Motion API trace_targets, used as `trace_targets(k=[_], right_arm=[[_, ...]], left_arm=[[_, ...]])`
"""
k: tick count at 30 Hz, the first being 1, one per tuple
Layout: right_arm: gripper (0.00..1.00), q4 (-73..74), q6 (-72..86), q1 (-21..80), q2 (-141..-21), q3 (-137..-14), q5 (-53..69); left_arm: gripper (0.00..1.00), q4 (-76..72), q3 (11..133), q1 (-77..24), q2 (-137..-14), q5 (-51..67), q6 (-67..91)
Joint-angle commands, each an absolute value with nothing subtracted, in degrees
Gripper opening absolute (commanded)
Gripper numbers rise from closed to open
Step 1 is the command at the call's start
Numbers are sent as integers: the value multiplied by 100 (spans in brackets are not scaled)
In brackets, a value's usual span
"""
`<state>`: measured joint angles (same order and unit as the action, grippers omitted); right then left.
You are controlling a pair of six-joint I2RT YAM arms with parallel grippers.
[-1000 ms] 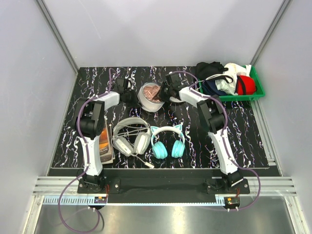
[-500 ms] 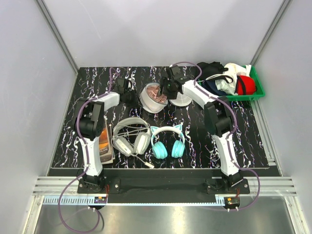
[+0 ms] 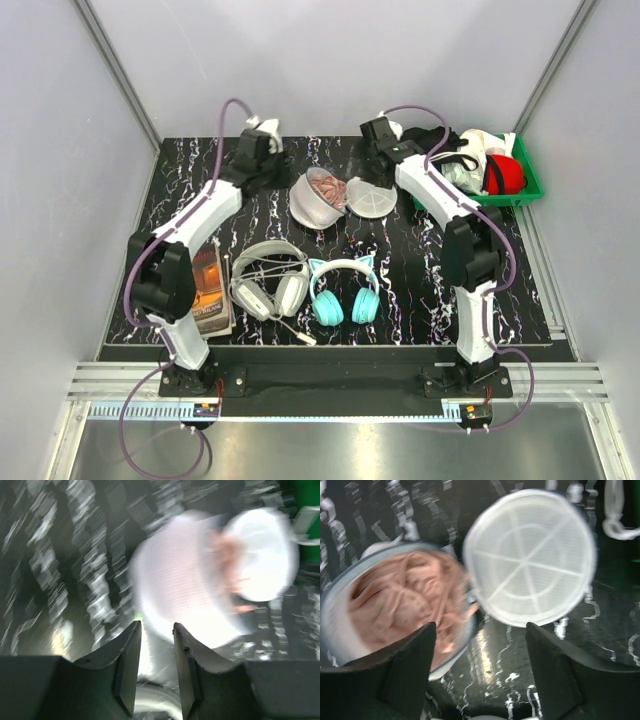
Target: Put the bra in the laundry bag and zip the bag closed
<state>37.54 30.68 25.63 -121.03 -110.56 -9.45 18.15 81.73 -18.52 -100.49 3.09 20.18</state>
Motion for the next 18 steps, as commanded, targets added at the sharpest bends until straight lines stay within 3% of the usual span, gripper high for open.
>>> trace_targets(k=[1, 6, 18], right_arm=[[75, 3797, 3831, 2207, -11979, -10679, -1582], [62, 3604, 4061, 2030, -12164, -10354, -1608], [50, 3121, 4421, 1740, -12515, -9703, -1134]], left_arm=[[35, 1521, 9279, -2600, -10535, 807, 1266], [30, 1565, 10123, -2829, -11424, 1362, 1354], [27, 2039, 10653, -2830, -12876, 950, 1529]])
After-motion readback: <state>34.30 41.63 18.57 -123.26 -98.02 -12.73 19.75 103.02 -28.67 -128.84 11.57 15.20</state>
